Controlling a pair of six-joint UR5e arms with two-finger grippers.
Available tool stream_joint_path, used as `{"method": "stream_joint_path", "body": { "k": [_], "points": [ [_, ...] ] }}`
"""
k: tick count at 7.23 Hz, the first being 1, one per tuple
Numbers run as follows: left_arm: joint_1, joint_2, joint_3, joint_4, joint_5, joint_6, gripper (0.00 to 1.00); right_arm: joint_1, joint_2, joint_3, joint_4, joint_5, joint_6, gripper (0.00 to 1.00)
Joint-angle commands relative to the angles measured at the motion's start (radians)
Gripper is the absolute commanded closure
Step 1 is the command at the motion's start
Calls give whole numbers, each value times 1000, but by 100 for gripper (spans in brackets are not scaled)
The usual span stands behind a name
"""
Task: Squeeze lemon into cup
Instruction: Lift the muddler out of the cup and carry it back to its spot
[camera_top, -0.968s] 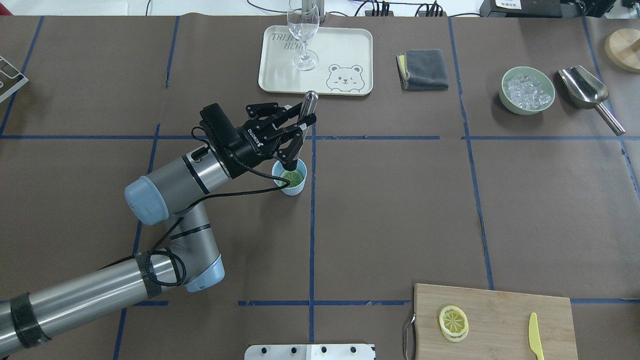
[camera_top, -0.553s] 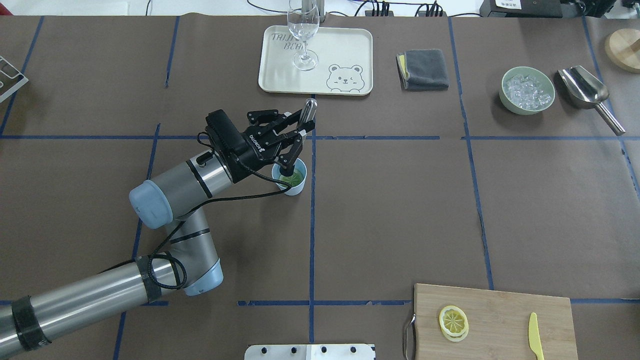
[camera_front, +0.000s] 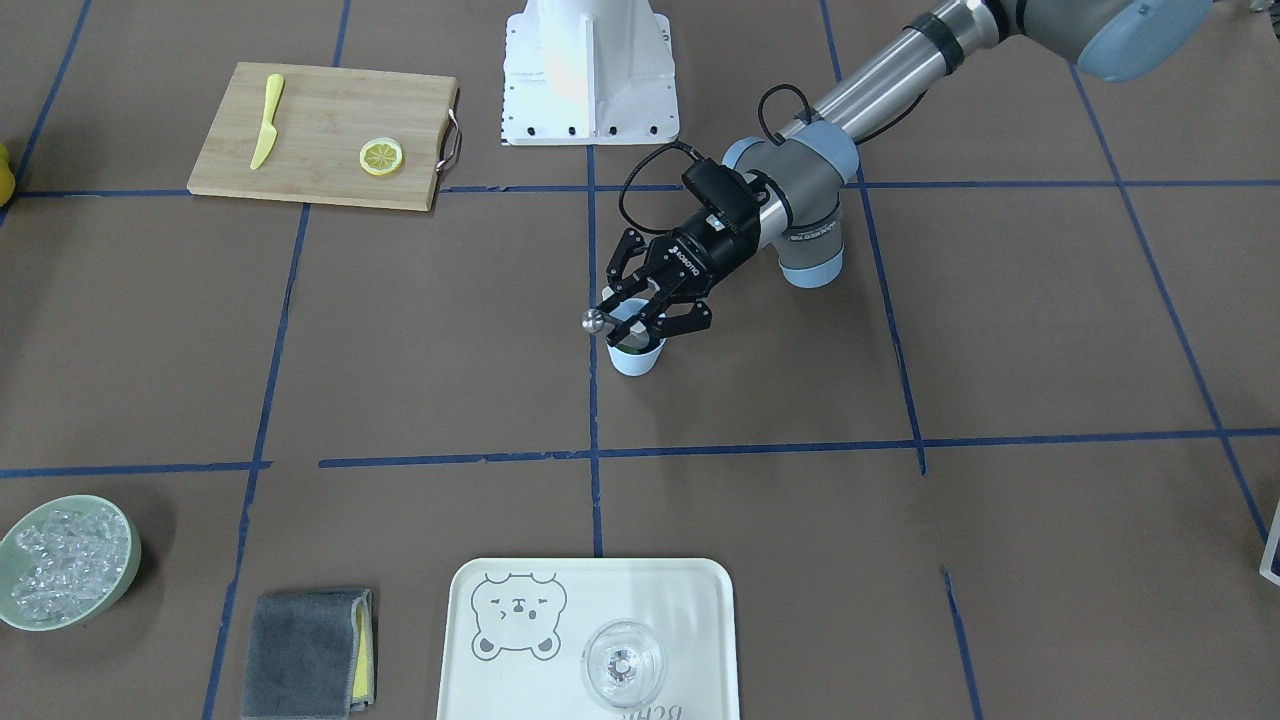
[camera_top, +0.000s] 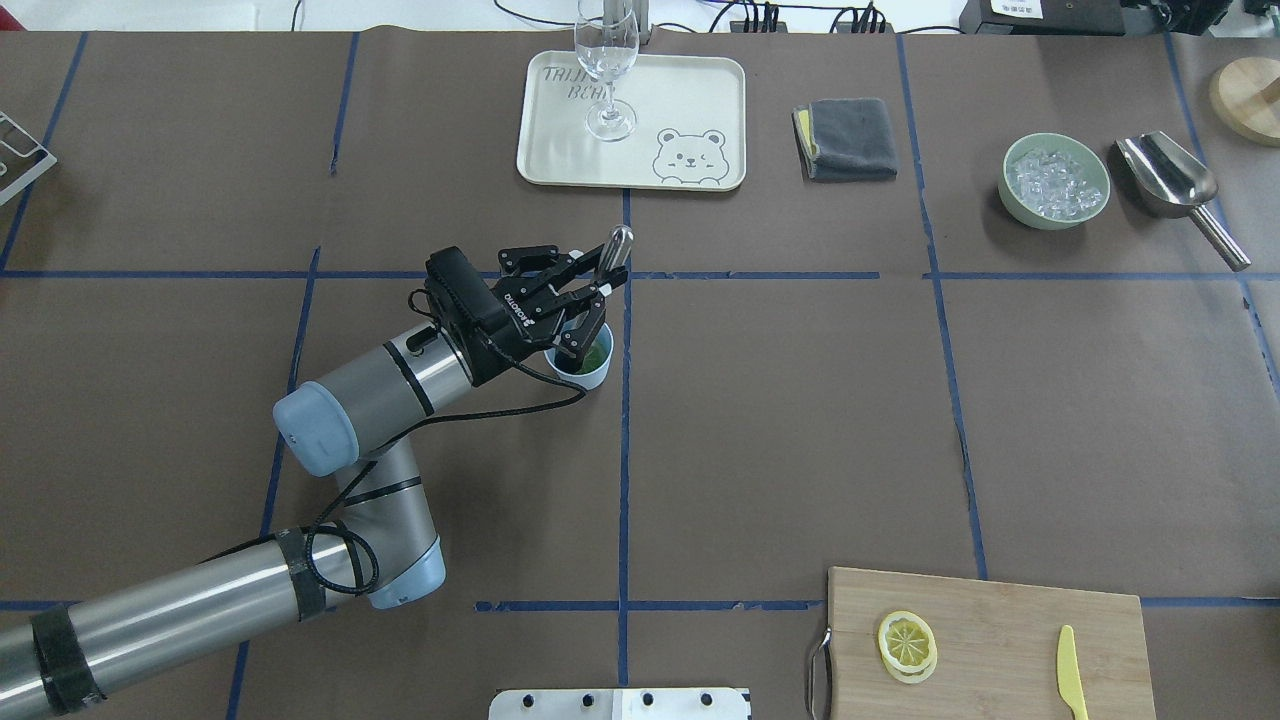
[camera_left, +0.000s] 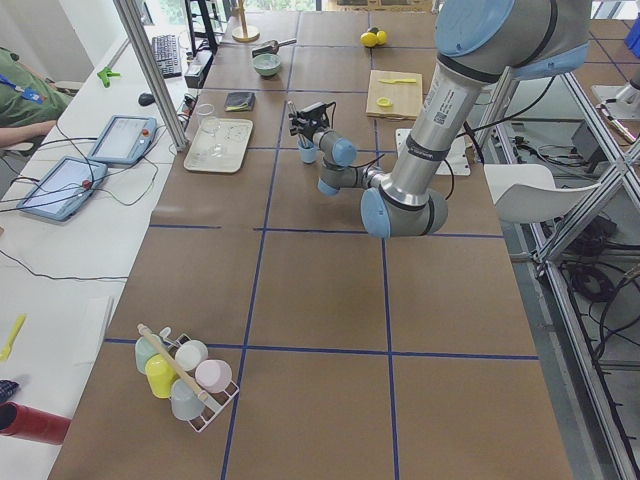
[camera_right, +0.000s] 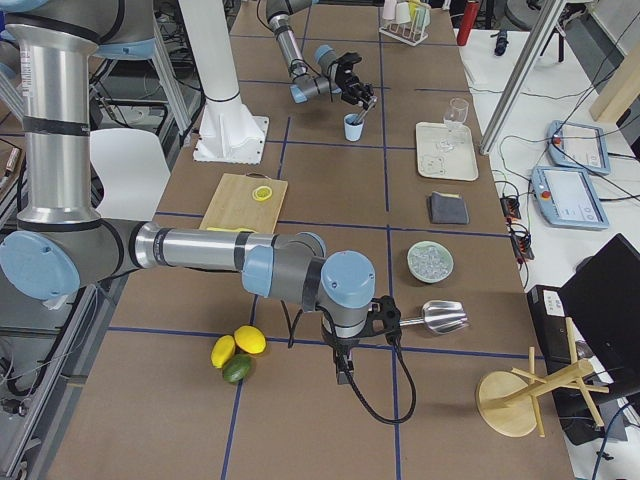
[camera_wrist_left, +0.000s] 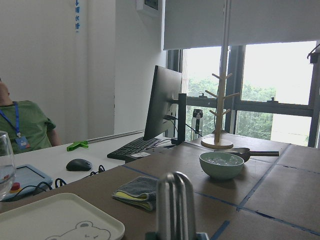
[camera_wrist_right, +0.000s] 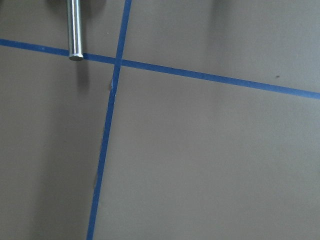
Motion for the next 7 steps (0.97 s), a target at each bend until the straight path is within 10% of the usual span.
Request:
{"method": "stream_joint_path", "body": {
  "k": [1,4,7],
  "points": [
    [-21,-4,-45,-3,-10,-4,100,0,2,0,0,0,1,0],
    [-145,1,-168,98,-161,-58,100,0,2,0,0,2,3,0],
    [-281,10,-384,607,-374,-56,100,0,-1,0,-2,5,4,0]
  ]
}}
